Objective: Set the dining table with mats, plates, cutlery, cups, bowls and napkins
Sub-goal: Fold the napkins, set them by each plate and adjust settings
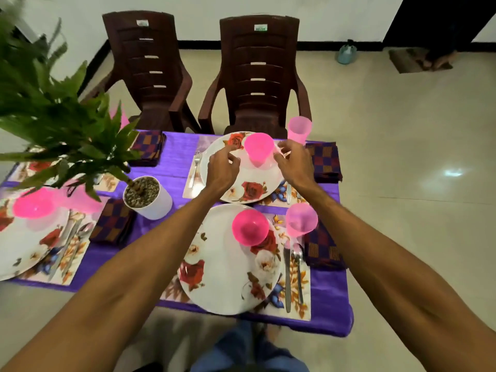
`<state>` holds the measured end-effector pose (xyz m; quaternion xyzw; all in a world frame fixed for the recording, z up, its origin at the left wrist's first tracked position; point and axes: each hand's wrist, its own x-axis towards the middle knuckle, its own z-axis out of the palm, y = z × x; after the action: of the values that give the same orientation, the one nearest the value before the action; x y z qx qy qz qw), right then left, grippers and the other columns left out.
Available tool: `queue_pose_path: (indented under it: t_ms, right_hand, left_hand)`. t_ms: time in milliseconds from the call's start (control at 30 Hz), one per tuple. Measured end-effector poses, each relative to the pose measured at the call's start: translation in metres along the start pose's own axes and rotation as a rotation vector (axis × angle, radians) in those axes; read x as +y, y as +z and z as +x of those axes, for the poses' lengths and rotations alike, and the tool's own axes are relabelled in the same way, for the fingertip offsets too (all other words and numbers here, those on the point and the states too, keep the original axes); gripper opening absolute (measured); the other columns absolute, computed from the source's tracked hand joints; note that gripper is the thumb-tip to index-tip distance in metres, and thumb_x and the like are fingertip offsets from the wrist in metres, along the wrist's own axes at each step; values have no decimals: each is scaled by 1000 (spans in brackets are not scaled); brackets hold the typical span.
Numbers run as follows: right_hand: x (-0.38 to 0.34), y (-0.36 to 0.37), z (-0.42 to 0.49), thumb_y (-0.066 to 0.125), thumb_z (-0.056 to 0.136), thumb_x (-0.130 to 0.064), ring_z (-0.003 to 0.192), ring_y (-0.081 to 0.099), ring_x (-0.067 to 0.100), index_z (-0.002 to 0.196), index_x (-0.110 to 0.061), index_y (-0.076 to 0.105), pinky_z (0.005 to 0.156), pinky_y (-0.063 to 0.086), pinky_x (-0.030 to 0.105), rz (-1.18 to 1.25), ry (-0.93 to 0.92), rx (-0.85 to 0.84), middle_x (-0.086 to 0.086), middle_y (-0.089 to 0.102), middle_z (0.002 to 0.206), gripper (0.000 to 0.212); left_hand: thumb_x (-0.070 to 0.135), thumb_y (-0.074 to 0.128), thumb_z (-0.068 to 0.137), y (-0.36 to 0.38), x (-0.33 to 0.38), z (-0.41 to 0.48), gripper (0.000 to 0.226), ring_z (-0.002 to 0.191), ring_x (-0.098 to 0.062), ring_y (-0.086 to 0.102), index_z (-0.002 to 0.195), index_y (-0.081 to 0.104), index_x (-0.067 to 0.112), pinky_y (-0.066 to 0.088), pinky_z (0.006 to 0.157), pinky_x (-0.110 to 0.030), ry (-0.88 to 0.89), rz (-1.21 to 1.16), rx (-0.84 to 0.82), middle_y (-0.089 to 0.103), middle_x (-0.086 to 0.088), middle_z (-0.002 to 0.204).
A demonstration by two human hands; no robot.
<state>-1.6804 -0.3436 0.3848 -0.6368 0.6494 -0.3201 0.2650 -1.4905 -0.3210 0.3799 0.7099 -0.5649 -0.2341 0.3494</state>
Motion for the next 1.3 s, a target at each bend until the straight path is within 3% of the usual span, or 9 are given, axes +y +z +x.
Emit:
queue_pose_path:
  t_ms: [133,267,400,567,733,933,1033,1200,1300]
  right_hand:
    - [-10,-6,-40,65,94,-22,115,60,25,125,-10,64,95,50,40,-18,-126,5,8,66,125,33]
    - [-20,-1,-77,64,94,-20,123,54,25,126,-11,65,103,40,35,-48,-203,18,8,63,130,33]
    - [-30,15,-111,63,95,-17,121,52,23,125,-11,65,98,39,31,-29,-253,13,7,61,130,31]
    - [-36,52,-143,58,94,-21,111,56,24,119,-12,67,94,49,42,-35,-255,-13,7,65,121,29]
    - [-56,92,-167,64,93,-18,124,52,26,123,-10,66,105,42,37,-93,-219,-3,9,62,130,31]
    - [-99,160,-199,65,93,-18,116,57,25,121,-14,66,93,43,32,-89,-246,-76,6,64,123,28]
    - [-128,199,-210,66,92,-17,108,62,30,116,-13,68,89,46,36,-74,-264,-138,8,67,115,24]
    - [-174,252,-217,65,89,-17,105,63,29,117,-14,69,90,49,37,-44,-349,-299,9,68,116,29]
    - [-200,280,-220,63,89,-20,104,65,28,119,-13,69,92,51,39,6,-371,-375,7,68,114,31]
  left_hand:
    - [16,58,89,-17,-7,-30,37,83,-23,70,125,65,14,60,76,-47,33,-19,-1,70,-8,103]
    - [13,62,93,-35,-9,-63,33,78,-17,70,125,65,12,58,79,-35,72,16,10,71,-7,104]
    - [14,64,94,-48,-24,-90,30,79,-15,65,124,66,11,48,73,-23,83,20,14,71,-7,104]
    - [8,62,91,-68,-55,-113,31,73,-12,62,121,68,13,47,67,-12,50,-3,-9,70,-3,94]
    - [9,61,89,-98,-96,-124,27,75,-20,66,114,70,14,52,70,-32,70,-21,-37,70,-3,93]
    - [9,60,91,-158,-161,-133,30,77,-17,65,119,70,13,55,78,-34,9,-45,-26,71,-5,102]
    - [8,62,90,-194,-195,-139,28,78,-21,66,117,71,10,55,77,-39,-31,-30,1,73,-7,94]
    - [10,63,91,-250,-237,-145,27,78,-12,61,117,71,11,44,72,-19,-102,50,84,73,-5,99]
    - [14,64,91,-280,-261,-149,27,88,-18,67,117,71,13,51,78,-27,-163,63,144,74,-5,102]
